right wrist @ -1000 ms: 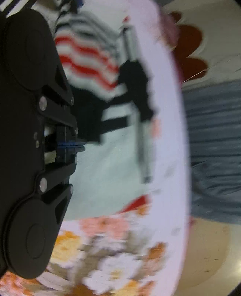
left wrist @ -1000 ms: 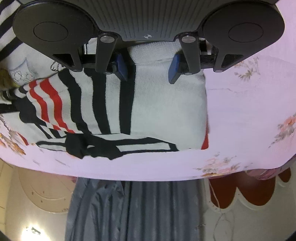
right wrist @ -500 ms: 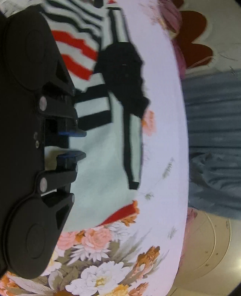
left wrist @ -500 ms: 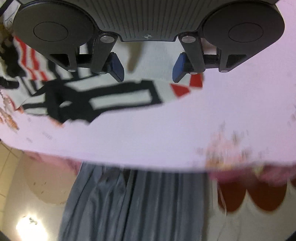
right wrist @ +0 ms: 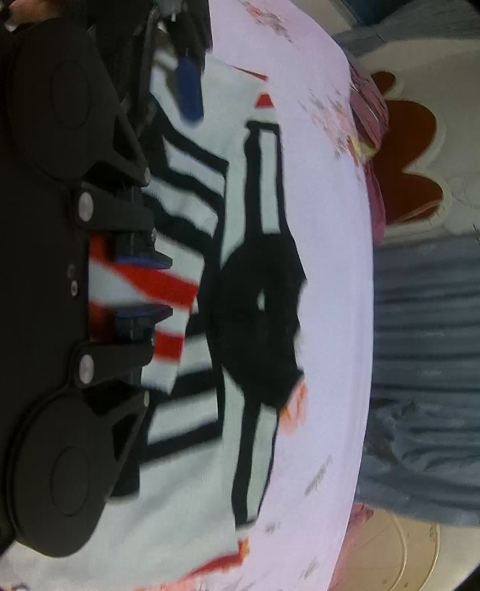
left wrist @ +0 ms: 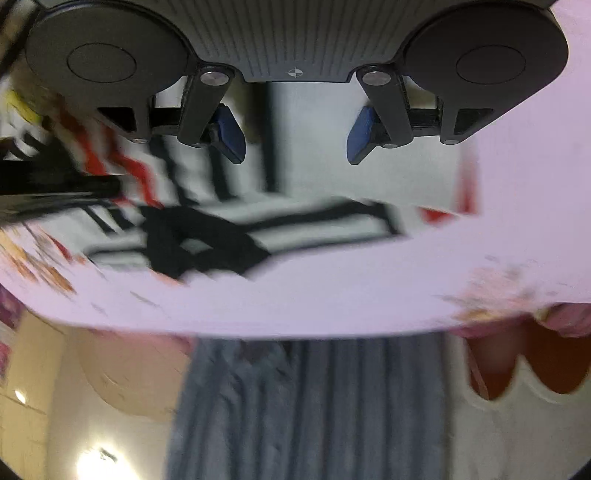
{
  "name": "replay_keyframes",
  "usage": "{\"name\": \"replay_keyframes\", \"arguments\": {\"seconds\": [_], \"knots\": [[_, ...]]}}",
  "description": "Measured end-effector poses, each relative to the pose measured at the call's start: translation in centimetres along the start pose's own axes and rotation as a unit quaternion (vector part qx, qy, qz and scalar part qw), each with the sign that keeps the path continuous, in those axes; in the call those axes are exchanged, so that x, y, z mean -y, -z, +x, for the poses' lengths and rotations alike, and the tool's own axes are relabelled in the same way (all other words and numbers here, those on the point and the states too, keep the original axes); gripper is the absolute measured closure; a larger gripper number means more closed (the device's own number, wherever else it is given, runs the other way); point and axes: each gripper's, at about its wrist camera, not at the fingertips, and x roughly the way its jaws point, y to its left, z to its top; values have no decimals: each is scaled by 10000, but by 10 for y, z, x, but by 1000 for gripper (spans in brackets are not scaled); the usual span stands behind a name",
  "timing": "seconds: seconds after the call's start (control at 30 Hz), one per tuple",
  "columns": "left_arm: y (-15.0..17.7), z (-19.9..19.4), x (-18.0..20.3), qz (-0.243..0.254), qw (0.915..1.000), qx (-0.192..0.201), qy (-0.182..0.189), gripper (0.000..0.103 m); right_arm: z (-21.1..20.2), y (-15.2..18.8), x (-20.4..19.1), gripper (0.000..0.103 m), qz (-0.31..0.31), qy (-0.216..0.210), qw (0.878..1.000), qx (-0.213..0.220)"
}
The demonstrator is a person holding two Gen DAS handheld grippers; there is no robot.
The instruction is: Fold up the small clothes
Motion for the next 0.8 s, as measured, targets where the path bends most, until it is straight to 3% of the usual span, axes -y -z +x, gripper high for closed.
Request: {"name": "replay_keyframes", "arguments": {"seconds": [0.1, 0.2, 0.3, 0.43, 0.53, 0.57, 0.6, 0.67, 0.7, 0.8], "knots": [[-9, 17, -42, -359, 9989, -230, -186, 43, -1, 7, 37, 81, 230, 565, 9981, -99], [-13, 20, -58, -661, 9972, -348, 29, 43, -1, 7, 53, 80, 415, 380, 9983, -160], [-9, -12, -38, -568, 9984, -75, 2, 42, -16, 4, 40, 77, 333, 394, 9987, 56], [19, -54, 15, -391, 9989, 188, -162, 42, -42, 11, 9, 76, 192, -252, 9993, 187], [38, -49, 51, 96, 9992, -215, -326, 42, -40, 29, -28, 75, -275, -701, 9971, -63], [44, -40, 54, 232, 9979, -445, -415, 42, -33, 37, -37, 73, -508, -654, 9963, -214], [50, -42, 51, 135, 9988, -312, -366, 42, -28, 45, -43, 74, -744, -496, 9958, -203], [48, -53, 35, -227, 9988, -339, -277, 43, -30, 44, -37, 77, -584, -413, 9973, -147], [48, -62, 29, -324, 9986, -218, -362, 42, -36, 40, -31, 88, -459, -222, 9986, -108], [55, -76, 5, -496, 9973, -160, -522, 43, -58, 38, -3, 85, -329, 254, 9988, 256]]}}
